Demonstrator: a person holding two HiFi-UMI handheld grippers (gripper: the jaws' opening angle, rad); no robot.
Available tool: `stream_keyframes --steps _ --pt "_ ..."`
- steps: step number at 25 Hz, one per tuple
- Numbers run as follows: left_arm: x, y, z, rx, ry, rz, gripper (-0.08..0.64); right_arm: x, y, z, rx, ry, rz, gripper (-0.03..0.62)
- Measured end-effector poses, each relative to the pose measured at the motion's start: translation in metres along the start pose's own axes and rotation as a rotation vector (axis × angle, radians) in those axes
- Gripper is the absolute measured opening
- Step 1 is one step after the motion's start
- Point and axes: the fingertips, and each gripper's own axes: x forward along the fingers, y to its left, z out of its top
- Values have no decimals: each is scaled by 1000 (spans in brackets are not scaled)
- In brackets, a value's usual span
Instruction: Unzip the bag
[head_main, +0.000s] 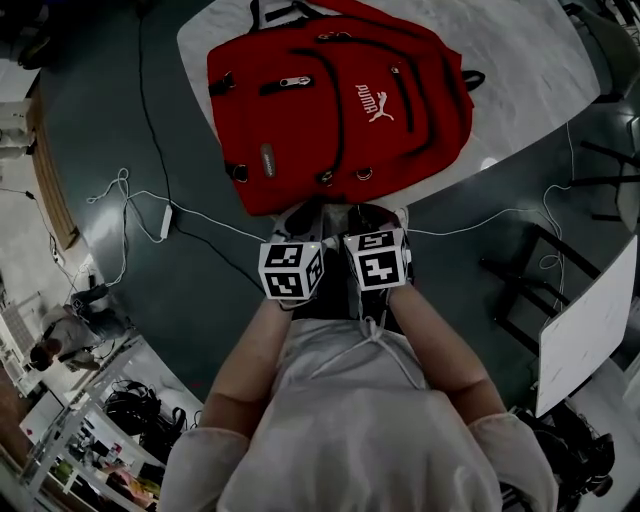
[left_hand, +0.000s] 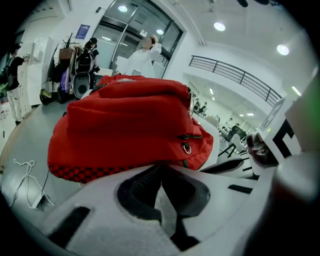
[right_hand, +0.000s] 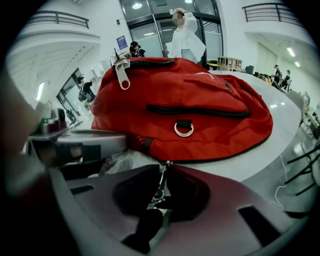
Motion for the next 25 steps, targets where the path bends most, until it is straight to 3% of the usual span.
stream_keyframes --steps 7,11,16,25 --pt "6 1 -11 12 63 30 21 1 -2 -2 -46 35 46 34" --pt "11 4 -13 14 106 76 21 1 -3 -2 -123 57 109 29" --pt "15 6 -13 -13 148 87 21 -4 -14 -2 -224 78 123 29" --pt "15 6 -13 36 135 161 21 -11 -39 -8 -211 108 159 29"
